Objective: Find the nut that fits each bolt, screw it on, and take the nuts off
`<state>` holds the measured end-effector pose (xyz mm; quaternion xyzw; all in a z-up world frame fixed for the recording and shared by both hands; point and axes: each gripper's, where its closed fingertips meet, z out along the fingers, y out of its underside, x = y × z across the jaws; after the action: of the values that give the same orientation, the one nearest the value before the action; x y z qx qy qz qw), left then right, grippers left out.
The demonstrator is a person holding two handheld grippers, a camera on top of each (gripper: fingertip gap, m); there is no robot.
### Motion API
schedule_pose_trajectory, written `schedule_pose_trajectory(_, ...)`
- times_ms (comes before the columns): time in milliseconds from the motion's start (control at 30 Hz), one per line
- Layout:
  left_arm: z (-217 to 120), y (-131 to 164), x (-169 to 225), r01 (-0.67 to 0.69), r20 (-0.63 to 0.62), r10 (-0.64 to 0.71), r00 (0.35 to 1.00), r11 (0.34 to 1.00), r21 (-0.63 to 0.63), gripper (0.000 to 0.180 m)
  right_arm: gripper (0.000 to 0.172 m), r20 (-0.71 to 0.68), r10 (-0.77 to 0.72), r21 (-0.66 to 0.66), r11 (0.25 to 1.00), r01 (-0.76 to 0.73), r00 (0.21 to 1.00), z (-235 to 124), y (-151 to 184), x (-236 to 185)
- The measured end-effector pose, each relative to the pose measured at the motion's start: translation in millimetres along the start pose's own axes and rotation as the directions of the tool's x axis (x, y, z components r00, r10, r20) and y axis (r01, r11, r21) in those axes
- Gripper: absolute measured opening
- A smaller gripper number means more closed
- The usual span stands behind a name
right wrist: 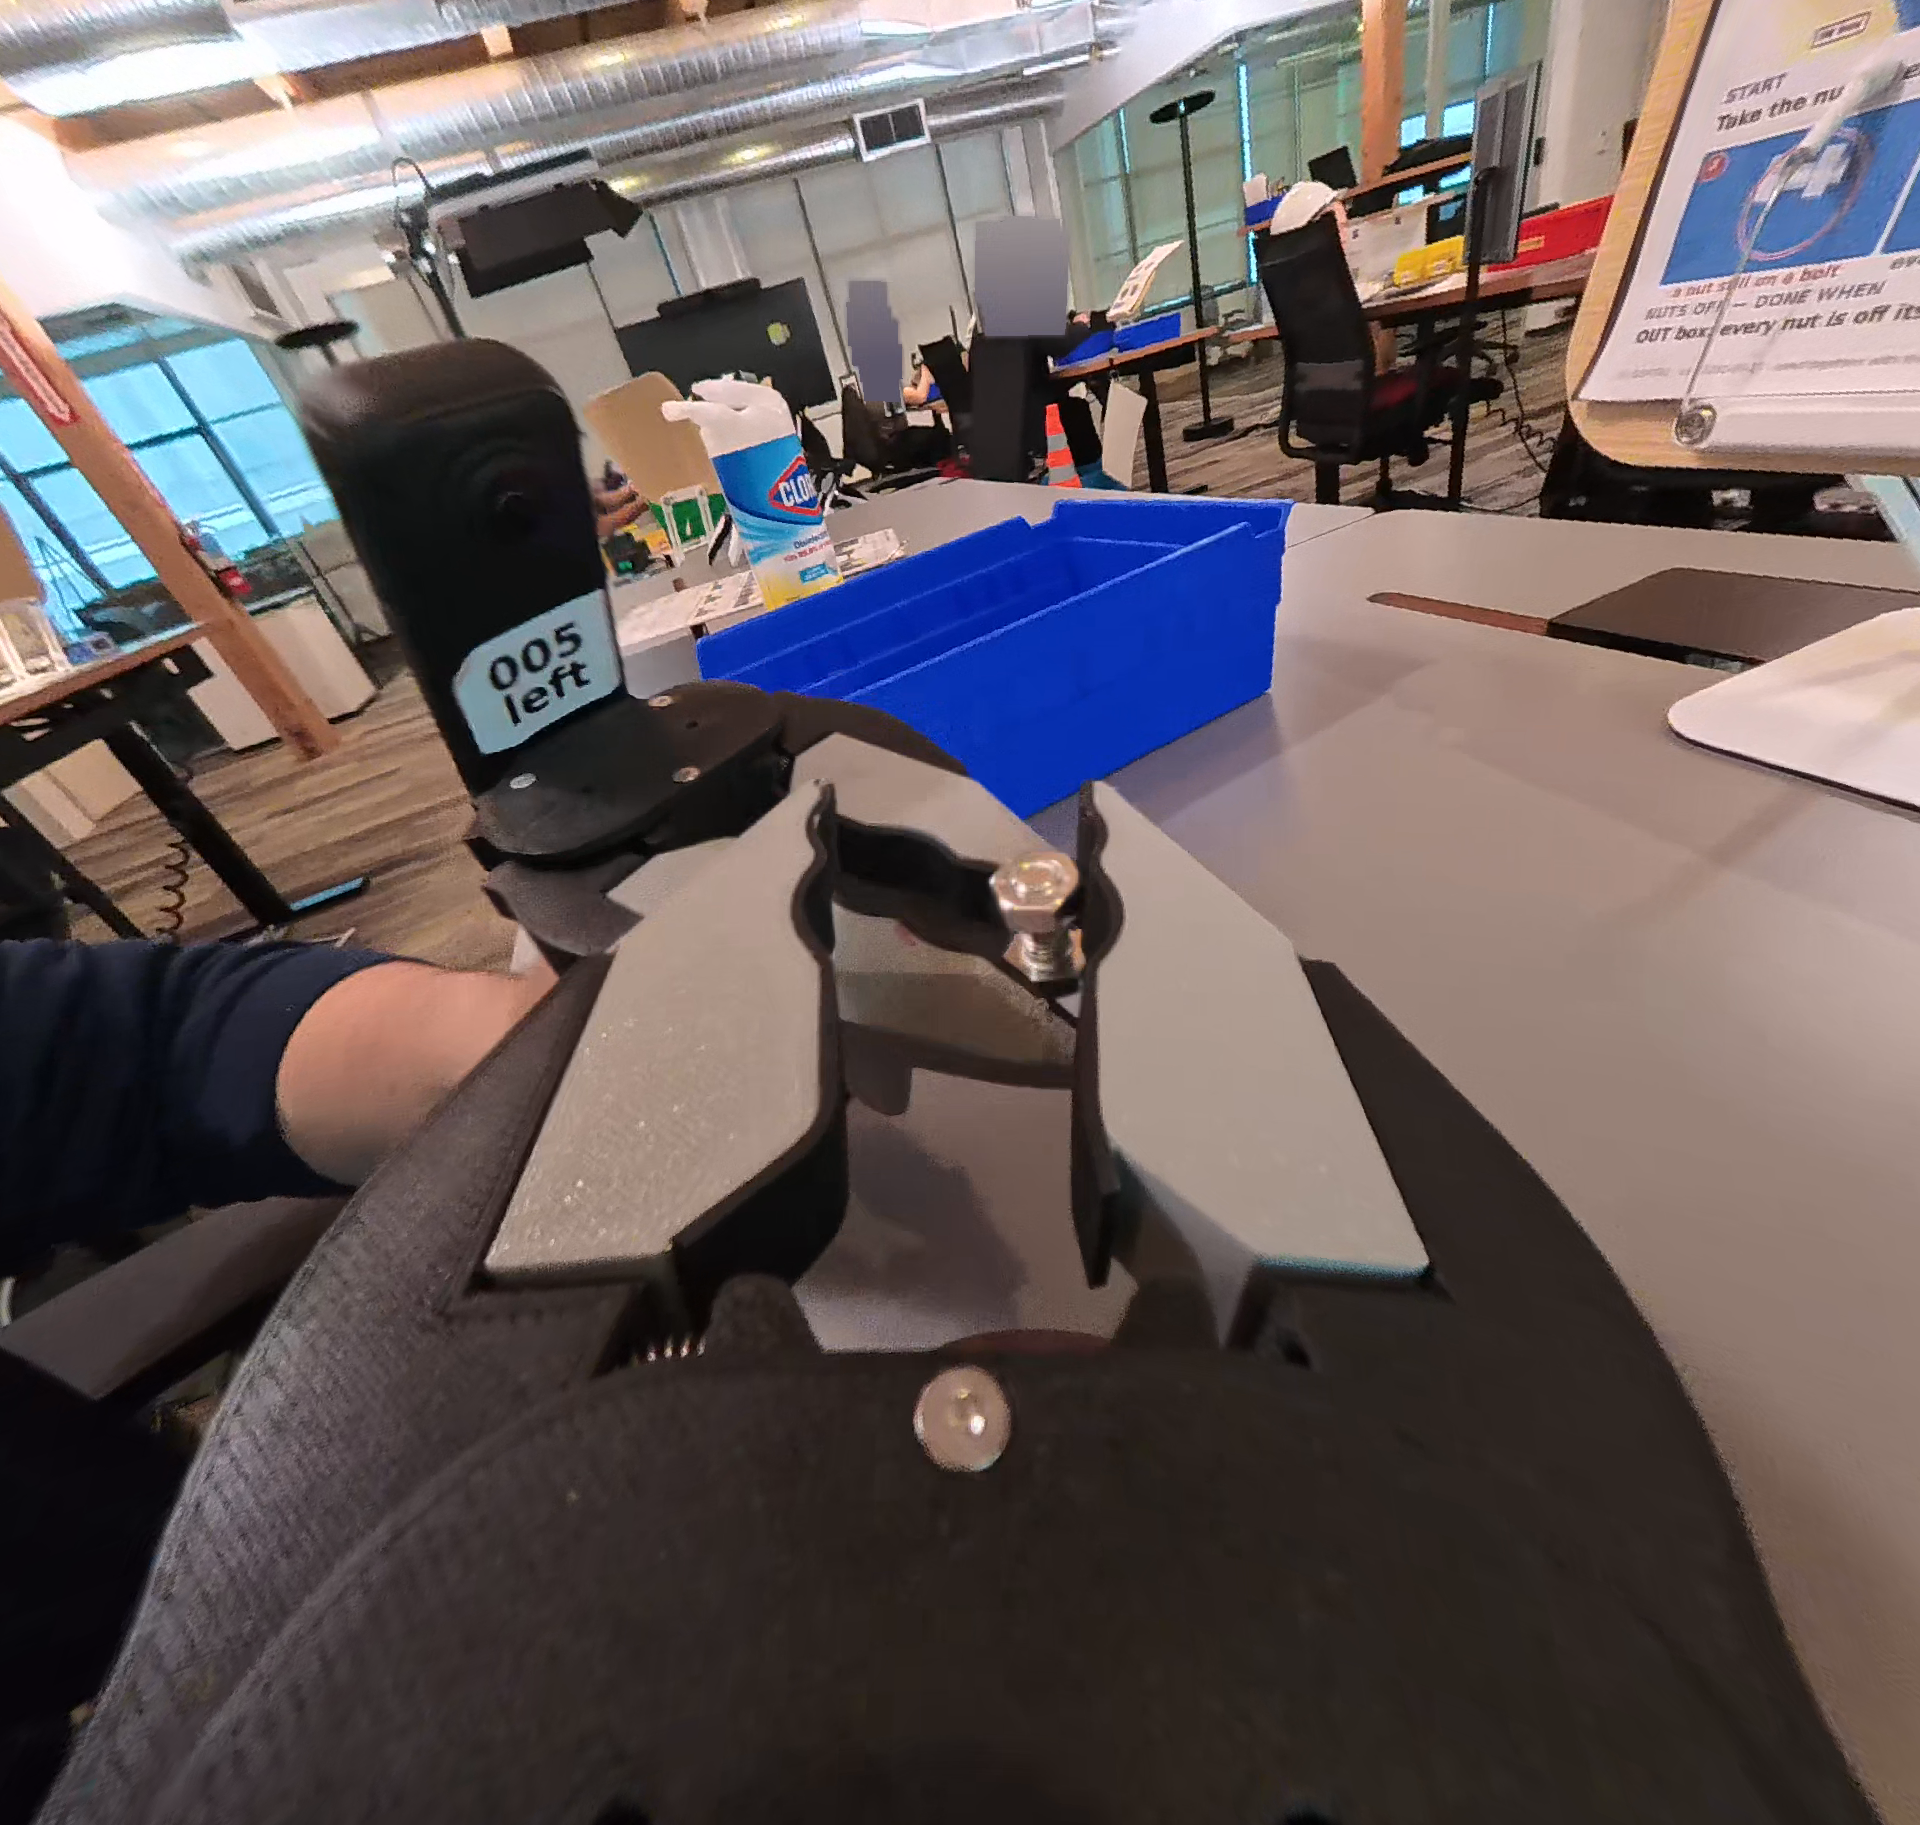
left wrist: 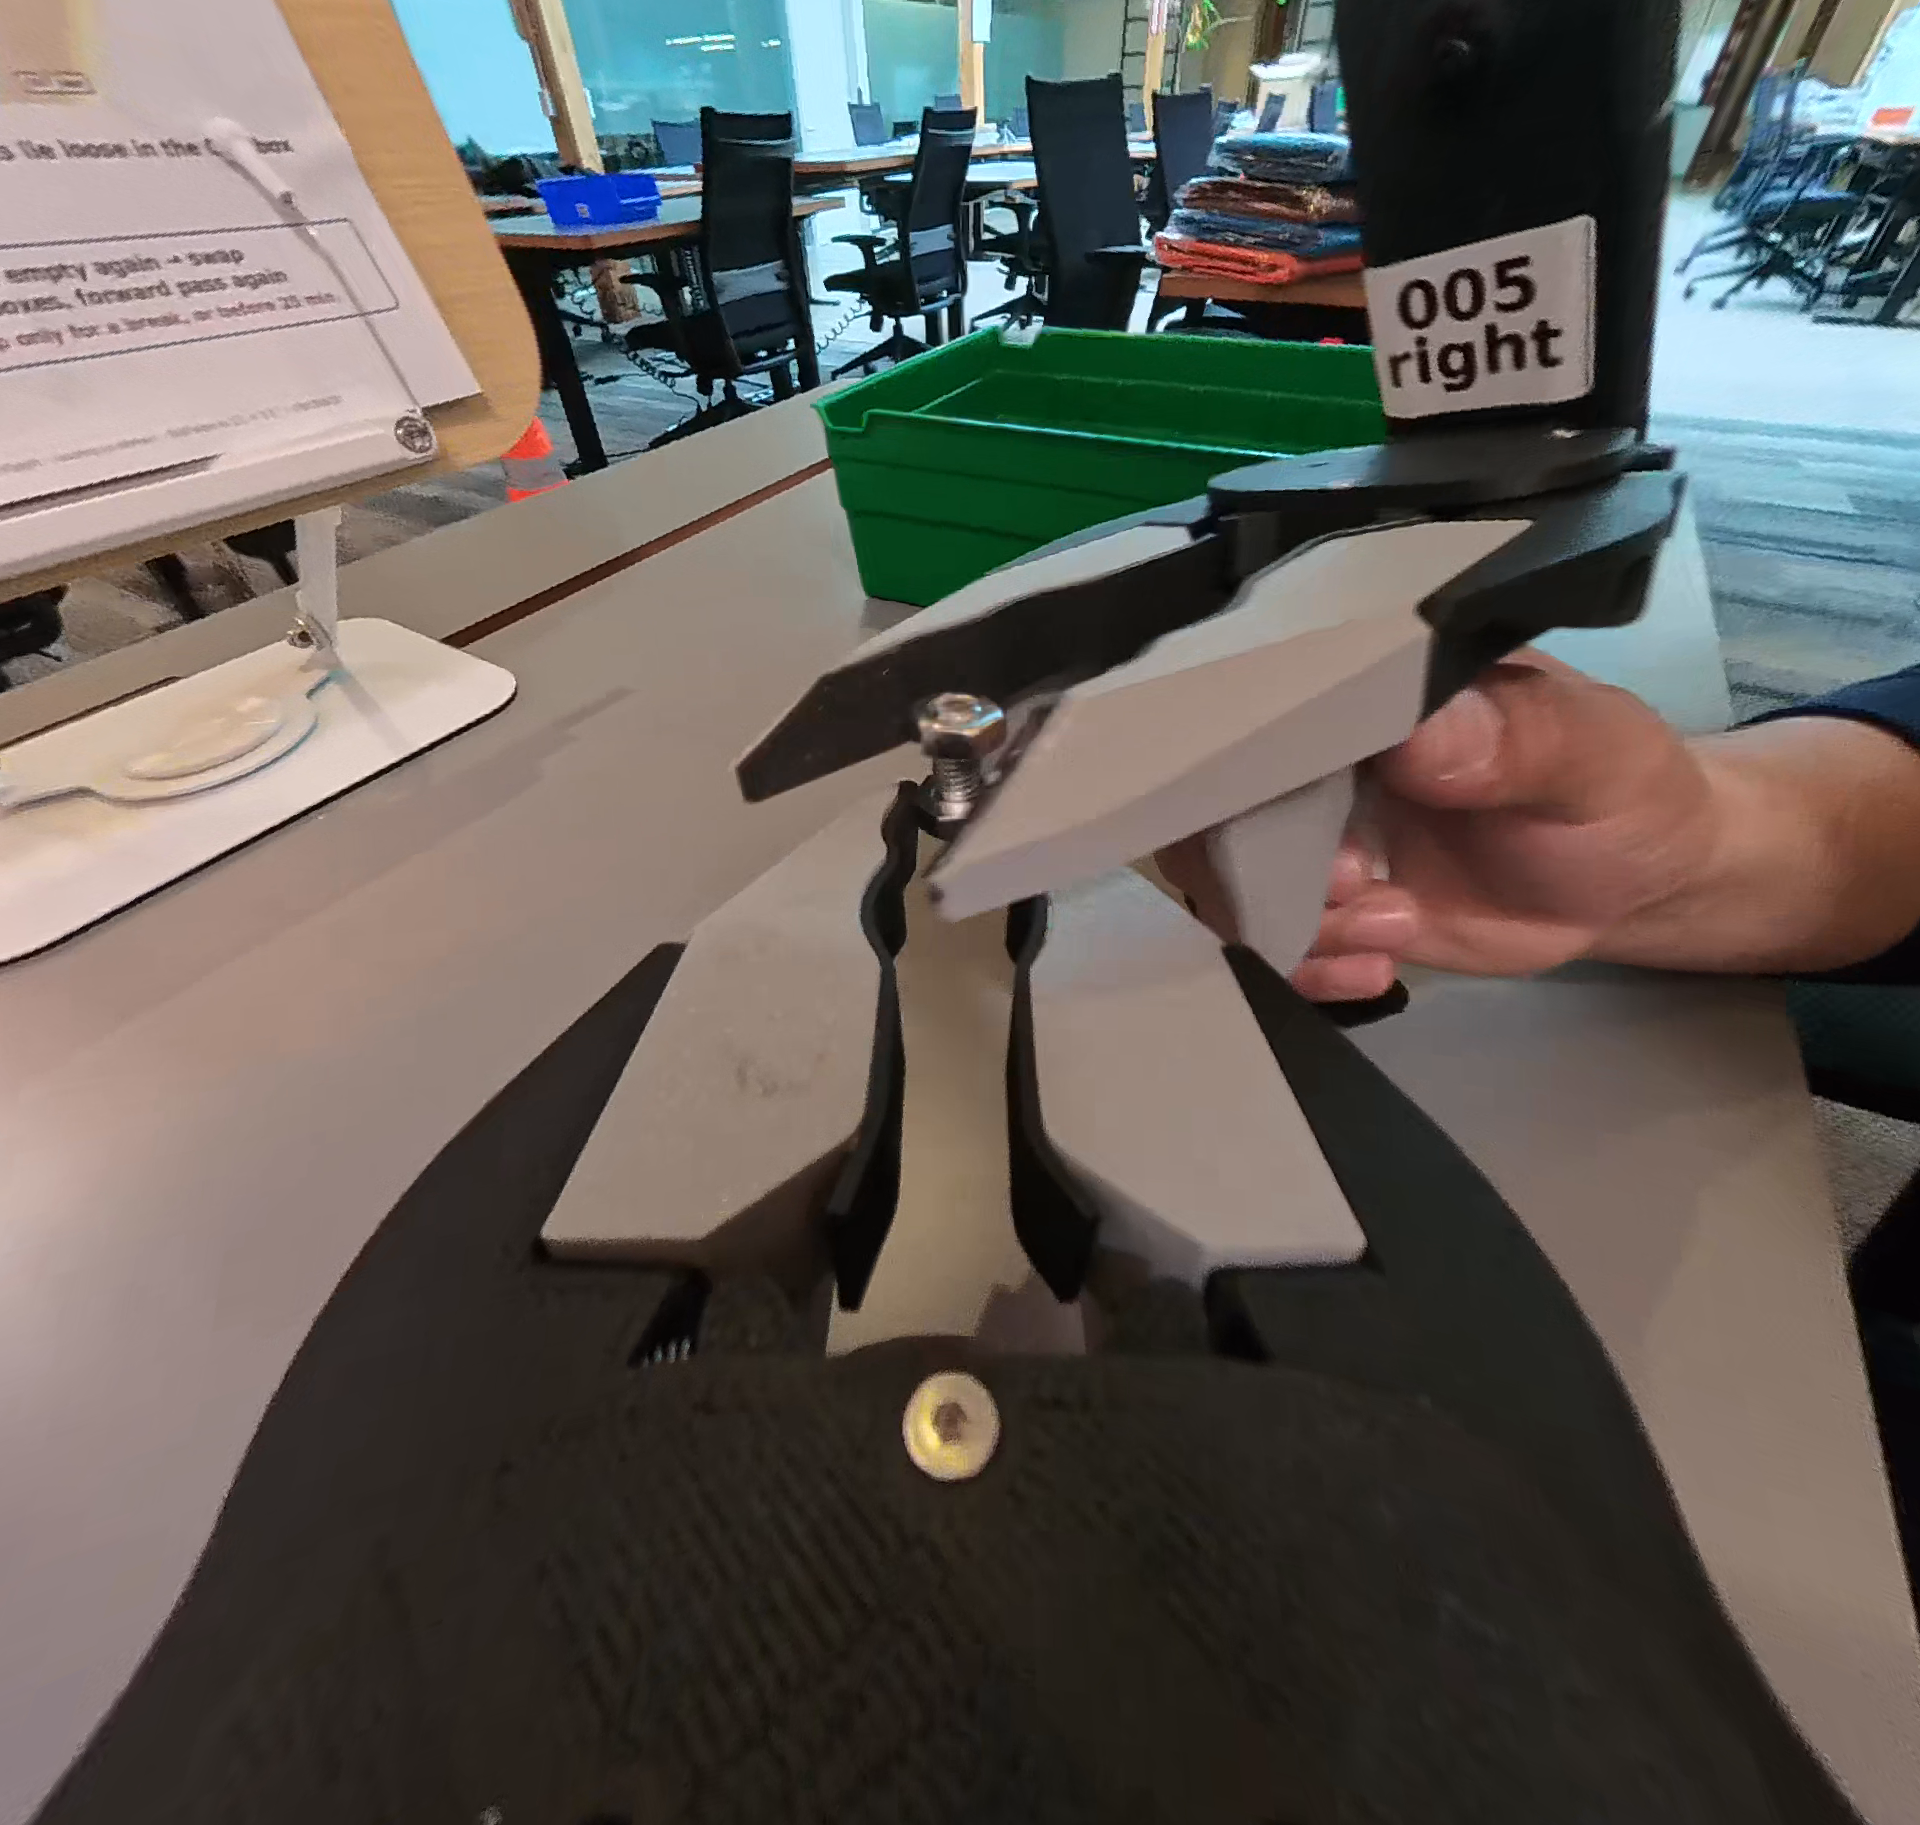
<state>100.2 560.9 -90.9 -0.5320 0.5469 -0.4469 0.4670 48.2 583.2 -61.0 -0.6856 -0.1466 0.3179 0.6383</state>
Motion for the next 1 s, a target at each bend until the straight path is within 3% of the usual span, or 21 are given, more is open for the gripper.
schedule_pose_trajectory(167,-6.5,0.4,-16.0,0.007,0.050,-0.007,0.999,1.000,0.000,0.013,0.028,-0.047,-0.036,0.012,0.999,0.037,0.998,-16.0,-5.5,9.1)
schedule_pose_trajectory(333,2.0,2.2,2.7,0.013,-0.024,-0.014,1.000,1.000,-0.014,0.013,0.052,0.016,-0.006,-0.009,1.000,0.006,1.000,0.0,-4.2,-3.9)
schedule_pose_trajectory(600,-8.3,-0.3,-13.9,0.000,0.034,0.000,0.999,1.000,-0.007,0.013,0.032,-0.021,-0.057,-0.039,0.998,0.056,0.998,-14.8,-2.0,6.1)
schedule_pose_trajectory(733,-1.6,1.7,3.1,-0.053,-0.005,0.053,0.999,0.998,-0.029,0.013,0.047,0.028,-0.055,-0.072,0.996,0.057,0.998,1.7,5.0,-7.3)
schedule_pose_trajectory(833,-1.9,0.9,1.4,-0.083,0.017,0.084,0.996,0.996,-0.033,0.013,0.036,-0.012,-0.093,-0.076,0.993,0.092,0.996,-3.1,4.5,-0.5)
schedule_pose_trajectory(1000,-7.8,4.5,-13.7,-0.058,0.053,0.060,0.997,0.998,-0.041,0.013,0.034,-0.009,-0.085,-0.051,0.995,0.084,0.996,-17.4,-4.2,3.2)
